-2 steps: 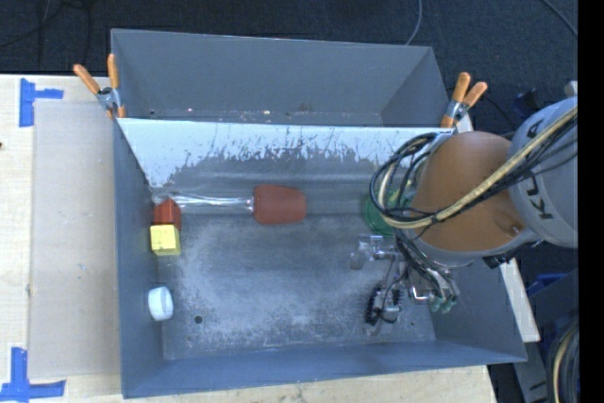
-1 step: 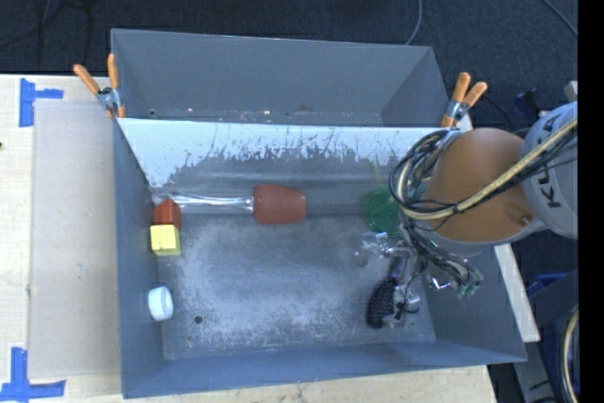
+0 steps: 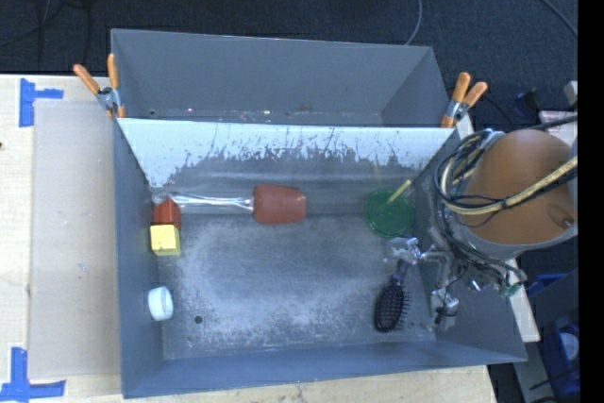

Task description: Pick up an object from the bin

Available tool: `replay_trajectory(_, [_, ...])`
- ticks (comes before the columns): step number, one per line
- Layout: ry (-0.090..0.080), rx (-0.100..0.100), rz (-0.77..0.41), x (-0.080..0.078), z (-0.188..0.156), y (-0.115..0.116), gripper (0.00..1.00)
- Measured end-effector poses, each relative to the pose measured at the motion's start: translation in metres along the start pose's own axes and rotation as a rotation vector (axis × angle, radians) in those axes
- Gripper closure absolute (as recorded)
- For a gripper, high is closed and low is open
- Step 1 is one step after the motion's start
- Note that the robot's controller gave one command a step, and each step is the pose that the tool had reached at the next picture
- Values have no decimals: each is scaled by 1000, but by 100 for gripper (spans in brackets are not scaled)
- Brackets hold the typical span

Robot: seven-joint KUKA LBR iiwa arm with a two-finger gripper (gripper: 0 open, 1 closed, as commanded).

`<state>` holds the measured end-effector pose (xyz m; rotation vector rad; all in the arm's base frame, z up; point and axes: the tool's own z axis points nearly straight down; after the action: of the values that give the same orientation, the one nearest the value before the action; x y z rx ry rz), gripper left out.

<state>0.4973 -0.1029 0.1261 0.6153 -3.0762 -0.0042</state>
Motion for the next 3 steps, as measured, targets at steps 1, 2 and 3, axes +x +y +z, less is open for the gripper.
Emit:
replay_trajectory(1, [-5,1,-308,-19,23,-19,0])
replay_trajectory(2, [0,-9,-297,-1,58,-37,0])
replay_trajectory(3, [-6,-1,-667,-9,57,-32,100])
